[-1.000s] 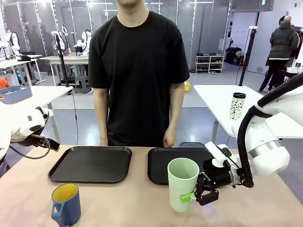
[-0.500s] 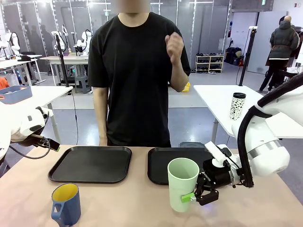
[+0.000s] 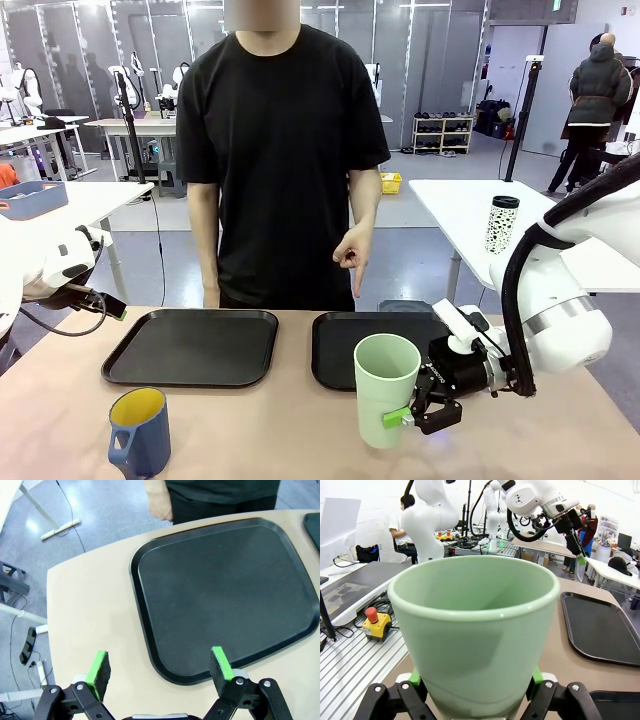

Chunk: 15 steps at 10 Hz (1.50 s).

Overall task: Sort and store the cups by type.
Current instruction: Place the picked Reusable plastic cup into the Flat Tray indicated by the person.

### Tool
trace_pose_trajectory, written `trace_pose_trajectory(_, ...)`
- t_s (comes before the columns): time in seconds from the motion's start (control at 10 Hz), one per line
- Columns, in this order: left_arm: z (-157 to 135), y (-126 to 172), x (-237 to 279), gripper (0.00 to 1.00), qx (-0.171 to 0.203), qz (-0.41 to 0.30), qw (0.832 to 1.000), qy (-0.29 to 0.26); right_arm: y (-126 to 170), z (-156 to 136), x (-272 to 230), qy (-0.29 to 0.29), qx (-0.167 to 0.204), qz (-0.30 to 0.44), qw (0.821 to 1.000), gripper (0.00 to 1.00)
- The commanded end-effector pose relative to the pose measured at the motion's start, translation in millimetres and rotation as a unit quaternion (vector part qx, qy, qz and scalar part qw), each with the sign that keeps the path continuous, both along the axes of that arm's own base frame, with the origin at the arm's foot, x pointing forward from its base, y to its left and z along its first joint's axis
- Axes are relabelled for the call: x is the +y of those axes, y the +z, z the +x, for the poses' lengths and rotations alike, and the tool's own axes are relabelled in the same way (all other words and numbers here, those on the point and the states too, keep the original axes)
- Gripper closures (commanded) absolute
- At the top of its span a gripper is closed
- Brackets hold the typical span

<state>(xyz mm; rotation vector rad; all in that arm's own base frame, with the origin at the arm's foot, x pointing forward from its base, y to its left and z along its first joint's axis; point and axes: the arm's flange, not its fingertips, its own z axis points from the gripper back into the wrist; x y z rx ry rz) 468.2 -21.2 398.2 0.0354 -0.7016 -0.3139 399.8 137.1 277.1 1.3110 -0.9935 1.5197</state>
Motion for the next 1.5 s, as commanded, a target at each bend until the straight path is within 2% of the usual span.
trace_pose_trajectory(0.0,0.8,1.3,-1.3,0.0,-0.001,0.0,1.0,0.001,1.5,-0.9,0.6,0.004,0.001,0.004,1.0,0.58)
trace_pose_trajectory(0.3,0.8,1.3,-1.3,0.0,-0.001,0.0,1.0,0.001,1.5,-0.9,0.6,0.004,0.001,0.004,1.0,0.58)
trace_pose_trajectory(0.4,0.8,1.3,-1.3,0.0,-0.001,0.0,1.0,0.001,0.0,0.0,0.0,0.0,0.0,0.0,1.0,0.15)
trace_pose_trajectory(0.7,0.8,1.3,-1.3,0.0,-0.001,0.0,1.0,0.001,2.5,11.4,-5.2,-0.008,0.0,0.006,1.0,0.15)
trace_pose_trajectory(0.9,0.8,1.3,-1.3,0.0,-0.001,0.0,1.0,0.001,4.7,34.9,-19.2,-0.035,0.0,-0.01,0.999,0.15)
trace_pose_trajectory(1.4,0.8,1.3,-1.3,0.0,-0.001,0.0,1.0,0.001,16.2,132.1,-56.0,-0.085,0.002,-0.004,0.996,0.15)
